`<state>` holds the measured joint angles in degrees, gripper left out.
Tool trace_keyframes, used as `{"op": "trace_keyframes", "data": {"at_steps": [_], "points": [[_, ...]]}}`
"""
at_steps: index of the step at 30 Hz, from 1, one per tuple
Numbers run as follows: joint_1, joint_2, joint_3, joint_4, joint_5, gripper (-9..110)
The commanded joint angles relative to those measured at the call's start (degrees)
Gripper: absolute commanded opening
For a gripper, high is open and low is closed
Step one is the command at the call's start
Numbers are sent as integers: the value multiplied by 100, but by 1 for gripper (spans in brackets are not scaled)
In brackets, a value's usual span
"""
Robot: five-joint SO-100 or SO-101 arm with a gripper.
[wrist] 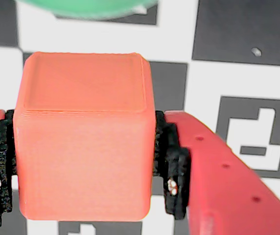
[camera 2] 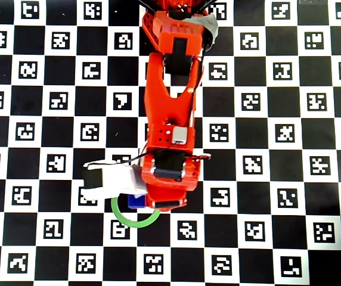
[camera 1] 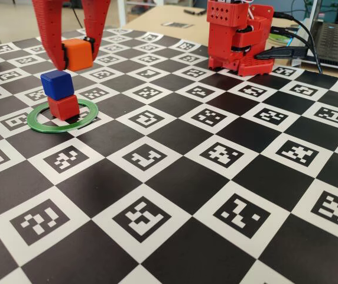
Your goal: Grab the red cube then put it in the green circle then put the blue cube on top and finally the orange cube on top
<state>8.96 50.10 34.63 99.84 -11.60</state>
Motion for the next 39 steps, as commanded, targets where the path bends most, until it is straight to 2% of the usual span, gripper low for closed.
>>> {"op": "trace_keyframes", "data": {"at_steps": [1, 39], "points": [[176, 185, -650, 562, -70, 13], [589, -413, -1160, 536, -79, 13]]}}
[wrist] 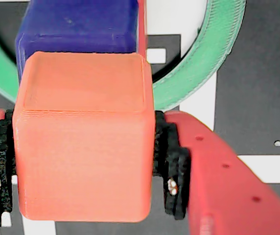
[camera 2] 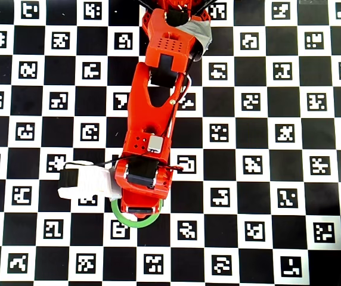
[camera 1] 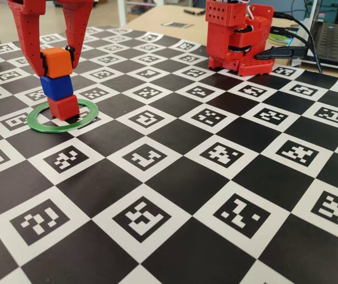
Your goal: Grab the red cube then put it in the green circle then put the blue cube on top and finally the orange cube on top
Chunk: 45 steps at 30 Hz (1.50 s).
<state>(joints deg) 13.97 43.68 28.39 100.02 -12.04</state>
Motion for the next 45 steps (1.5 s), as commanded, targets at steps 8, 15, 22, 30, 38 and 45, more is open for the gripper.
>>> {"op": "trace_keyframes", "data": {"at_steps": [8, 15, 22, 30, 38, 45], "points": [[97, 229, -519, 536, -18, 28], [97, 360, -404, 545, 44, 41], [35, 1274, 422, 519, 141, 46], [-167, 2698, 2197, -149, 334, 45], [-580, 4412, 4729, -1424, 316, 43], [-1230, 6135, 7444, -2742, -606, 32]]}}
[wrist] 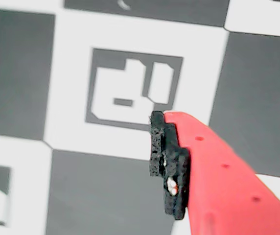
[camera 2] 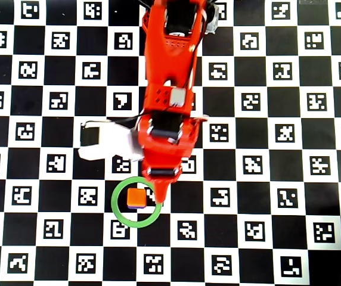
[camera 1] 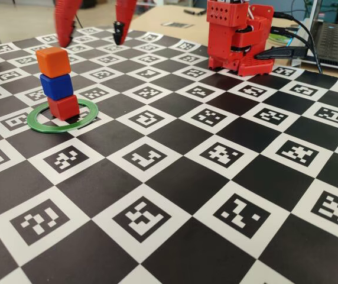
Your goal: Grab the red cube then put it in the green circle then put the blue cube on top and finally the orange cube on top
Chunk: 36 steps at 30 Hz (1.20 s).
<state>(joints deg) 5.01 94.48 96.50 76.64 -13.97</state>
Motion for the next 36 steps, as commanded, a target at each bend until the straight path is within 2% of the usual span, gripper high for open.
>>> {"op": "trace_keyframes", "data": {"at_steps": [1, 10, 12, 19, 24, 27, 30, 36], "points": [[-466, 1257, 993, -545, -615, 30], [-1257, 3217, 4157, -2593, -1898, 4], [-1283, 3762, 4790, -3085, -2294, -6], [-1222, 5695, 6460, -3533, -3744, -6], [-1028, 7471, 7743, -3164, -4368, -6], [-835, 7884, 8077, -2716, -4693, -6], [-800, 8358, 8420, -2224, -5607, -6], [-888, 9000, 8499, -976, -6091, -6]]}}
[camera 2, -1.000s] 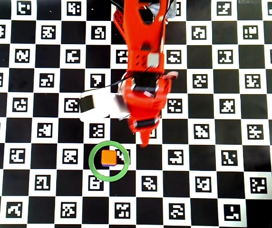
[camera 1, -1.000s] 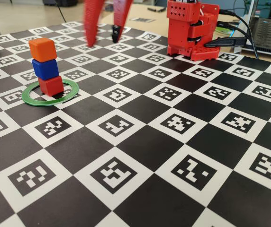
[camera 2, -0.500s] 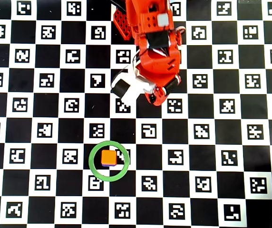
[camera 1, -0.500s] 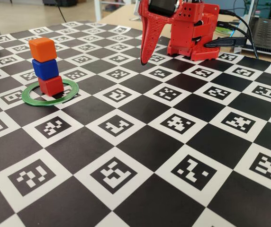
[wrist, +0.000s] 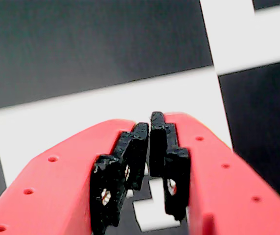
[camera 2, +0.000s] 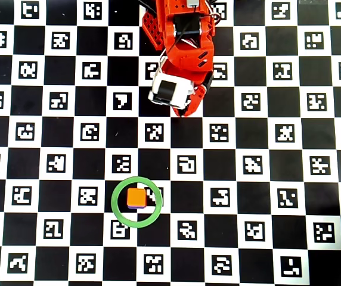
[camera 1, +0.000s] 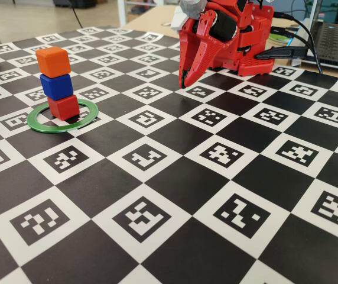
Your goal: Grab the red cube then put it in the green circle then put the blue cube on top and finally the orange cube on top
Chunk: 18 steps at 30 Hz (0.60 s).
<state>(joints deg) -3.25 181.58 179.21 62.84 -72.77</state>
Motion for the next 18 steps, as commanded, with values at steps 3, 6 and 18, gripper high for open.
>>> {"op": "trace_keyframes", "data": {"at_steps": [3, 6, 18], "points": [[-123, 536, 229, 923, -457, -6], [-141, 624, 237, 1248, -896, -6], [-79, 1090, 237, 1521, -1063, -6]]}}
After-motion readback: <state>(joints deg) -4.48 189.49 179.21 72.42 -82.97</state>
